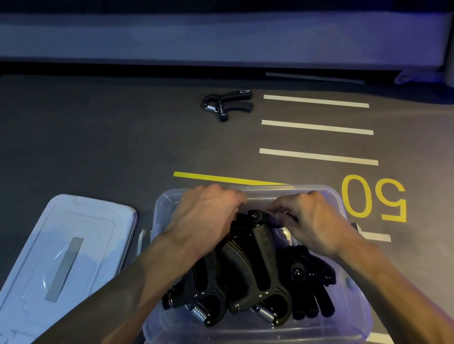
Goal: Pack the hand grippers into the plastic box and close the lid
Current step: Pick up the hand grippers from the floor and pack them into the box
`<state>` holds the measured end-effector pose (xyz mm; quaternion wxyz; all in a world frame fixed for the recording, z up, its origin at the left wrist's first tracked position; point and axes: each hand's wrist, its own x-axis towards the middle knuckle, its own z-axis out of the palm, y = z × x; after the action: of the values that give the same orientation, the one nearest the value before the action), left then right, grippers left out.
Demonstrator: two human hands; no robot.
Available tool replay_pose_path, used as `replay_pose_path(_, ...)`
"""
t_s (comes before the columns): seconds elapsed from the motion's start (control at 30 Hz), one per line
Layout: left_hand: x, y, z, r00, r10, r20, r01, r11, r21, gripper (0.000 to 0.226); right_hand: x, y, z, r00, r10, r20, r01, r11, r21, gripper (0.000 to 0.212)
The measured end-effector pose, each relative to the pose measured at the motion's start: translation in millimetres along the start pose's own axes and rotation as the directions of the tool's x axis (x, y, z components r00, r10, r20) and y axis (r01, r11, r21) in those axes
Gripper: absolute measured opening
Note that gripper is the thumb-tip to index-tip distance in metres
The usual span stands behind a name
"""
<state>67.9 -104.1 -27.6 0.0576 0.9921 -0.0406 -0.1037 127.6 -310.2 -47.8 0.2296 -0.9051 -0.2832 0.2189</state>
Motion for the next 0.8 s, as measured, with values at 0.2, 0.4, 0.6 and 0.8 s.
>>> replay_pose_path(0.2, -2.4, -32.4, -14.9, 0.971, -0.025, -0.239, -0.077, 0.910, -0.407, 0.015, 2.5, -3.8, -13.3, 0.995, -0.028, -0.096, 0.026, 0.999, -0.021, 0.022)
replay_pose_path(0.4, 18.7, -61.4, -9.6, 0.958, -0.090, -0.271, -0.052, 0.878, -0.477, 0.015, 11.7, -16.6, -23.8, 0.983, -0.028, -0.182, 0.063, 0.980, 0.189, 0.022)
replay_pose_path(0.6, 71.1, -90.0, 11.7, 0.994, -0.092, -0.055, 0.065, 0.925, -0.375, 0.023, 47.6, -7.6, -43.9, 0.937, 0.069, -0.344, 0.065, 0.929, 0.364, 0.017)
replay_pose_path(0.8, 153.3, -108.6, 41.8, 0.971, -0.111, 0.210, 0.156, 0.965, -0.210, 0.045, 78.7, 14.2, -40.0, 0.960, 0.126, -0.249, -0.015, 0.915, 0.404, 0.017)
